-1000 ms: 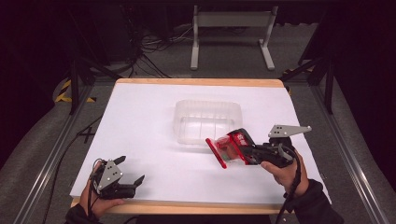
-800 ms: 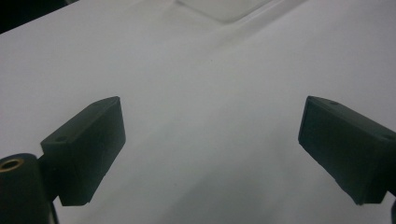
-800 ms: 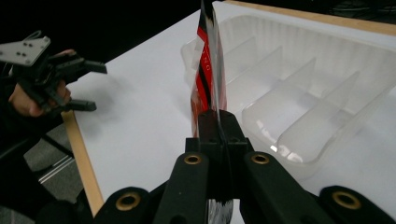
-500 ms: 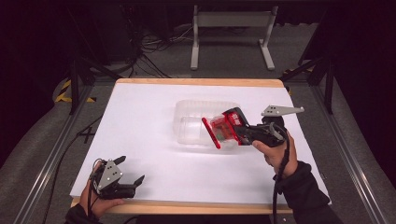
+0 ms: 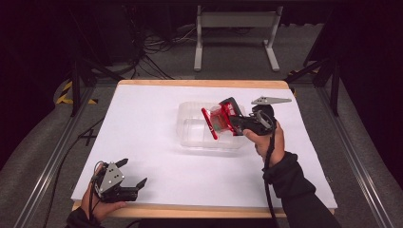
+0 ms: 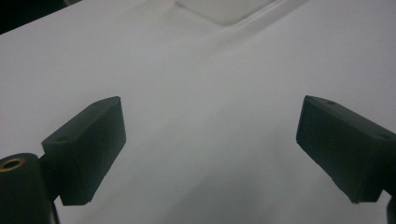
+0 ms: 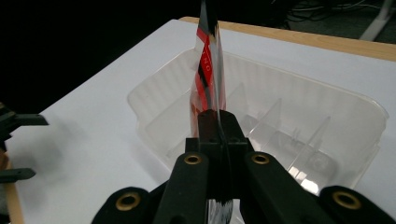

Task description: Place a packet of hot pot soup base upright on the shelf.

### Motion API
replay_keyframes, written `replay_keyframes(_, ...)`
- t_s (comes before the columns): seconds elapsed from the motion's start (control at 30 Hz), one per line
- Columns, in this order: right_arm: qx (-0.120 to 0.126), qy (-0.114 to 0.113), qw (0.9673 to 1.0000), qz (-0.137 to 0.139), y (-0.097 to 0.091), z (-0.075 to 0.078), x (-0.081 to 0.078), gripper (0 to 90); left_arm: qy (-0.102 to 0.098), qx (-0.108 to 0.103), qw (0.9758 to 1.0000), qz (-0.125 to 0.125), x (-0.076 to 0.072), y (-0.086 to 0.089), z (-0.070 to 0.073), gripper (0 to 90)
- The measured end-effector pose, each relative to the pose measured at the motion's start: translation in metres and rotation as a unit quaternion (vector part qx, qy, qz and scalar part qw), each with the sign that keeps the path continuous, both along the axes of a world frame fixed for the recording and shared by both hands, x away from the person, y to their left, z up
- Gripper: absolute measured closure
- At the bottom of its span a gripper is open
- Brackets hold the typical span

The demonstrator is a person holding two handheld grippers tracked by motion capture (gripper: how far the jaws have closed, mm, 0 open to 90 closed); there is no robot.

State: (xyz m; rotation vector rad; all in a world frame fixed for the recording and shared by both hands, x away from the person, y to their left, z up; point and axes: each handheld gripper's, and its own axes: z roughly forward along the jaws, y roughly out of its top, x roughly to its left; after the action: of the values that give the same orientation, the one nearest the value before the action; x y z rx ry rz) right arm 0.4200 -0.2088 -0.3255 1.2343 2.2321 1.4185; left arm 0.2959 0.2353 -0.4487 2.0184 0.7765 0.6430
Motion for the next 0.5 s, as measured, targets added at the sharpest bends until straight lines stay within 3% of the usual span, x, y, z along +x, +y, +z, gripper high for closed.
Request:
replay_keyframes(0.07, -0.003, 0.0, 0.9999, -0.014, 0.003, -0.002, 0.004, 90.0, 0.0, 0.0, 1.0, 0.0, 0.0, 0.0, 0.0, 9.3)
replay_keyframes(0.2, 0.019, 0.018, 0.9991, -0.034, 0.006, -0.011, 0.011, 90.0, -0.002, 0.002, 1.0, -0.003, 0.0, 0.0, 0.0, 9.3)
replay_keyframes(0.33, 0.018, 0.019, 0.9984, -0.05, 0.01, -0.016, 0.013, 90.0, 0.0, 0.0, 1.0, -0.003, 0.0, 0.0, 0.0, 9.3)
replay_keyframes(0.5, 0.037, 0.024, 0.9964, -0.073, 0.009, -0.022, 0.011, 89.8, -0.001, -0.001, 1.0, -0.003, 0.0, 0.0, 0.0, 9.3)
